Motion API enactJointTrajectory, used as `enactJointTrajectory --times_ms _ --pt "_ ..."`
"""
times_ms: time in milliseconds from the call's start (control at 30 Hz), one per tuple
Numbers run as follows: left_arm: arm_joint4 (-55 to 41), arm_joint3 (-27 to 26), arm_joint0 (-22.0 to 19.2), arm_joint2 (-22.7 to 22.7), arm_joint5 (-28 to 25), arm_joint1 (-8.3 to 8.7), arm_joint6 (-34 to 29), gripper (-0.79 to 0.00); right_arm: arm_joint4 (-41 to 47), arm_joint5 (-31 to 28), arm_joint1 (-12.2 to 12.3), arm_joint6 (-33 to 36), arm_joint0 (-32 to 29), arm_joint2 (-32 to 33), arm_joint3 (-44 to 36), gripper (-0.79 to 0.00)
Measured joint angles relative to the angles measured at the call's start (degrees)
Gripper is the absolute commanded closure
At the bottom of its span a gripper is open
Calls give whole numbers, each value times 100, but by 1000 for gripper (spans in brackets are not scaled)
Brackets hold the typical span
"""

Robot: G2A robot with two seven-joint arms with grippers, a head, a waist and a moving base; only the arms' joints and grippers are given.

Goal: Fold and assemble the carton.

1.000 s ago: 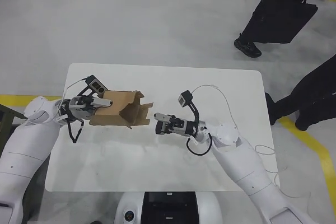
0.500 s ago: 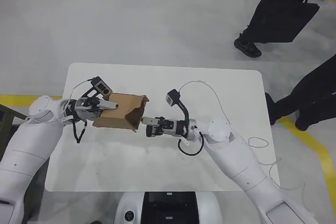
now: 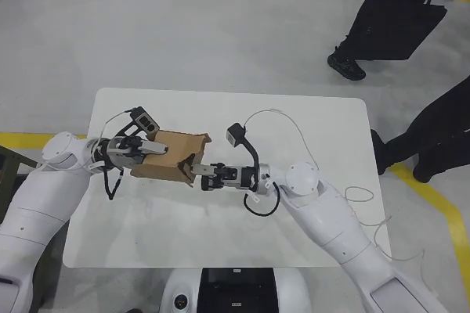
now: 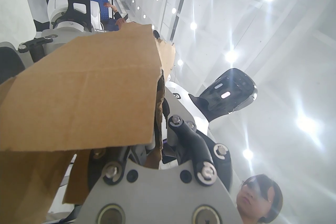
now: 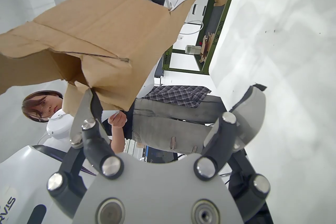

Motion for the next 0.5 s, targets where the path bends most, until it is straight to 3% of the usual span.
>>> enactJointTrajectory --times_ms 500 --pt "60 -7 -71 174 -74 55 0 0 -483 387 -26 -277 73 -130 -207 -785"
